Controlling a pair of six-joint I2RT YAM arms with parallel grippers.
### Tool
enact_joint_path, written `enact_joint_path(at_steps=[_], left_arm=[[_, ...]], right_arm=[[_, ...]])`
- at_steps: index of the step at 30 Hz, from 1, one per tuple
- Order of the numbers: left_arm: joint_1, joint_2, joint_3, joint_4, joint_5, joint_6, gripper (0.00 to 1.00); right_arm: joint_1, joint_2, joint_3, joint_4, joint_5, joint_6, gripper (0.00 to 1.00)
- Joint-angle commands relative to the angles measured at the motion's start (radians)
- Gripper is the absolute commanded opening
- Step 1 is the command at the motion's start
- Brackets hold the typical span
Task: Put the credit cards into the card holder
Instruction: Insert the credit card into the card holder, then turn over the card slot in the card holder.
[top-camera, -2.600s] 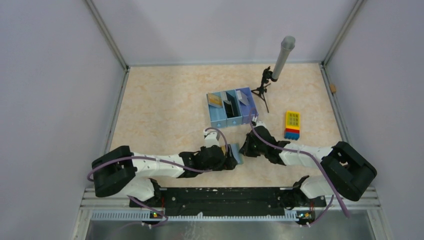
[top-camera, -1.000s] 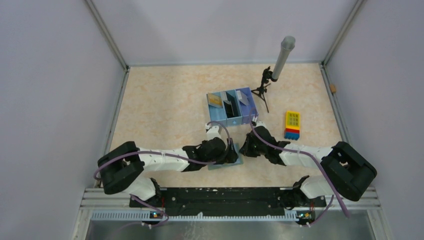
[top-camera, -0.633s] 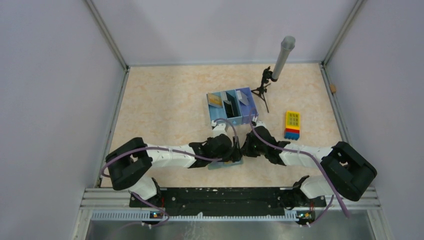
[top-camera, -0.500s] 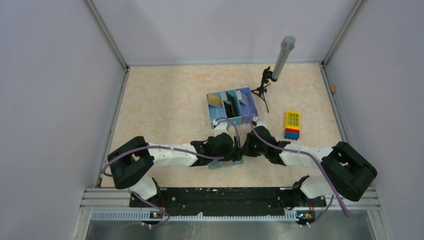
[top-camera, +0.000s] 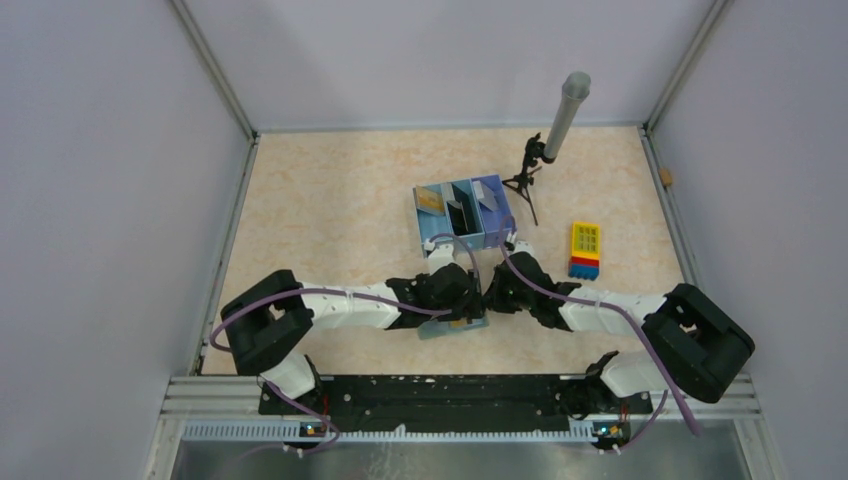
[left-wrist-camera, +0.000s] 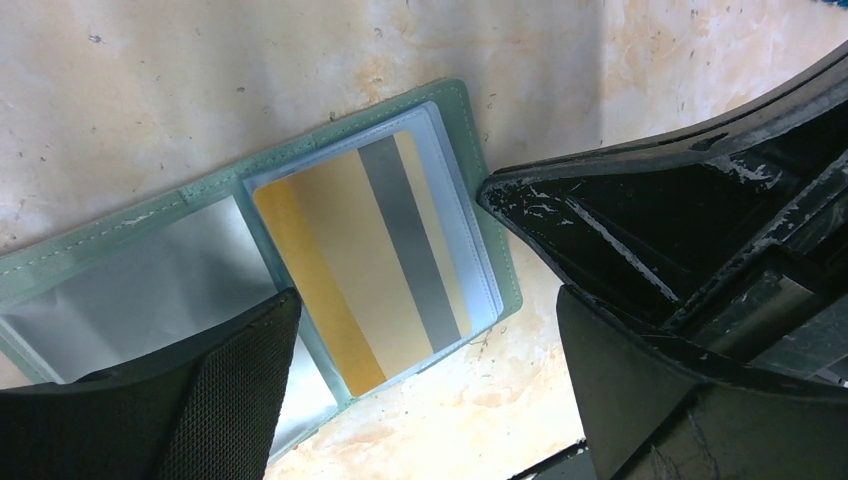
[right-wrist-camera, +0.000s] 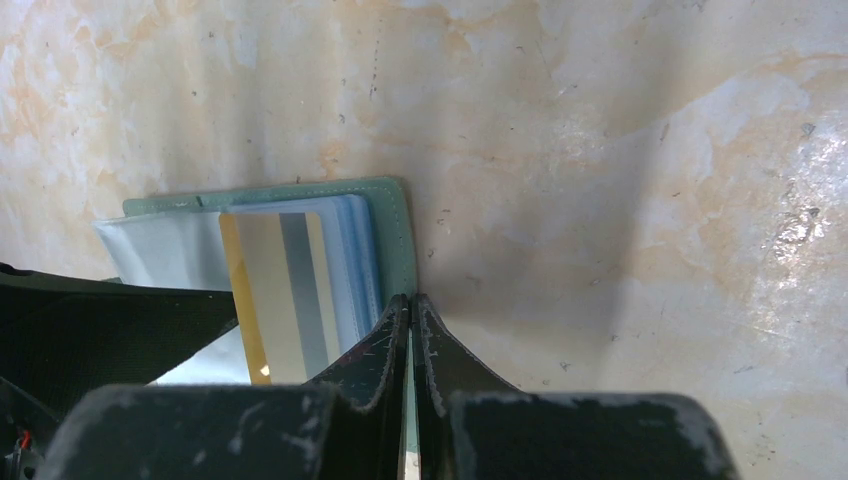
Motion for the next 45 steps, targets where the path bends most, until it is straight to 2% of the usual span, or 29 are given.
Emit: enact_joint_path(at_steps=[1, 6, 10, 12, 15, 18, 23, 27, 29, 35, 42, 45], left_arm=[[-0.005, -0.049, -0.01, 0.103, -0.008, -0.045, 0.99], [-0.004, -0.19, -0.057, 0.082, -0.011, -0.001, 0.99], [0.005, -0.305, -0.108, -0.033, -0.047, 0.01, 0.99], [0.021, -0.352, -0.138, -0.089, -0.07, 0.011, 0.99], [0.062, -0.421, -0.209, -0.122, -0.069, -0.002, 0.99], [0.098, -0.477, -0.278, -0.094, -0.025, -0.008, 0.99], [0.122, -0.52, -0.329, -0.068, 0.009, -0.008, 0.99], [0.138, -0.509, -0.353, -0.026, 0.031, -0.006, 0.99], [0.14, -0.49, -0.349, -0.021, 0.031, 0.003, 0.95], [0.141, -0.411, -0.316, -0.023, 0.048, 0.029, 0.77], [0.141, -0.355, -0.297, -0.028, 0.051, 0.03, 0.67], [0.141, -0.333, -0.288, -0.04, 0.047, 0.034, 0.65]], right_arm=[[0.009, -0.007, -0.009, -0.089, 0.036, 0.013, 0.0], [0.01, -0.049, 0.002, -0.142, 0.058, 0.007, 0.0], [0.009, -0.087, 0.013, -0.175, 0.059, -0.01, 0.0], [0.009, -0.115, 0.016, -0.189, 0.054, -0.023, 0.09], [0.01, -0.182, 0.027, -0.226, 0.047, -0.047, 0.32], [0.01, -0.251, 0.036, -0.262, 0.041, -0.07, 0.41], [0.01, -0.296, 0.024, -0.219, -0.075, -0.097, 0.32], [0.01, -0.245, 0.009, -0.145, -0.136, -0.091, 0.3], [0.011, -0.214, 0.004, -0.119, -0.157, -0.091, 0.3], [0.01, -0.154, -0.006, -0.068, -0.191, -0.088, 0.25], [0.011, -0.132, -0.006, -0.092, -0.145, -0.086, 0.24], [0.01, -0.125, -0.006, -0.105, -0.118, -0.087, 0.24]])
